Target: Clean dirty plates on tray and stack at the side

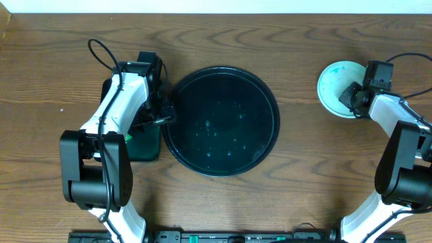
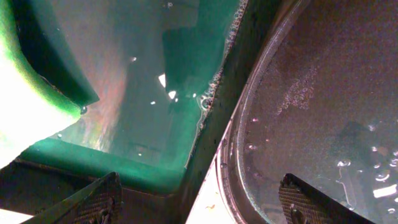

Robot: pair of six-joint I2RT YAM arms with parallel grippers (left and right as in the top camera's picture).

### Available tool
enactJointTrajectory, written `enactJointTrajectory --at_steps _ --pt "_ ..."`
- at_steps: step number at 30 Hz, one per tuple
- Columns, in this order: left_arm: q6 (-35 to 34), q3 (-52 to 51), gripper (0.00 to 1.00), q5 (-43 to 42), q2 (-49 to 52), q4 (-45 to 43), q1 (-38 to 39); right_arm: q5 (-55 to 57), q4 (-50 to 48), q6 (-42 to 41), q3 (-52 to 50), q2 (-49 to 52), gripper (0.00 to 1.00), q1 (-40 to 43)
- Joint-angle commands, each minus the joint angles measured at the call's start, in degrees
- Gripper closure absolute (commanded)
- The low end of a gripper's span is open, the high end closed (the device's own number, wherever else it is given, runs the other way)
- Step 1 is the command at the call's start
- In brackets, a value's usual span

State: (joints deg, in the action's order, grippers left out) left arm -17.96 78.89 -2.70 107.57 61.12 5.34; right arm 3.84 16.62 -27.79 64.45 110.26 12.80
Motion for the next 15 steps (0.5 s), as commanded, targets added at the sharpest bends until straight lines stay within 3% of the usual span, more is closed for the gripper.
enactJointTrajectory --at_steps 1,4,6,9,11,12,15 --pt "0.1 1.2 0.19 0.1 -1.3 0.3 0.0 -1.4 1.2 2.6 -1.1 -2.4 0.99 -0.5" --pt "0.1 1.2 0.19 0.1 -1.3 0.3 0.0 -1.4 2.3 5.2 -1.1 -8.5 0.90 -1.0" --pt "0.1 1.2 0.19 0.1 -1.3 0.1 0.0 -1.5 3.5 8.0 -1.1 -12.5 0.77 -1.6" --pt "0.1 1.2 0.19 0.3 -1.3 -0.2 0.0 -1.6 6.1 12.9 -1.1 -19.3 0.41 -3.0" --pt "0.2 1.2 0.19 0.3 -1.3 -1.4 0.0 -1.6 7.5 14.0 -1.1 -23.6 0.27 -4.0" --pt "0.2 1.2 0.19 0.3 -1.5 -2.3 0.0 -1.6 8.4 14.8 -1.1 -26.2 0.02 -4.6" --pt "0.4 1.2 0.19 0.1 -3.3 -4.6 0.0 -1.6 11.2 15.3 -1.1 -32.0 0.01 -5.9"
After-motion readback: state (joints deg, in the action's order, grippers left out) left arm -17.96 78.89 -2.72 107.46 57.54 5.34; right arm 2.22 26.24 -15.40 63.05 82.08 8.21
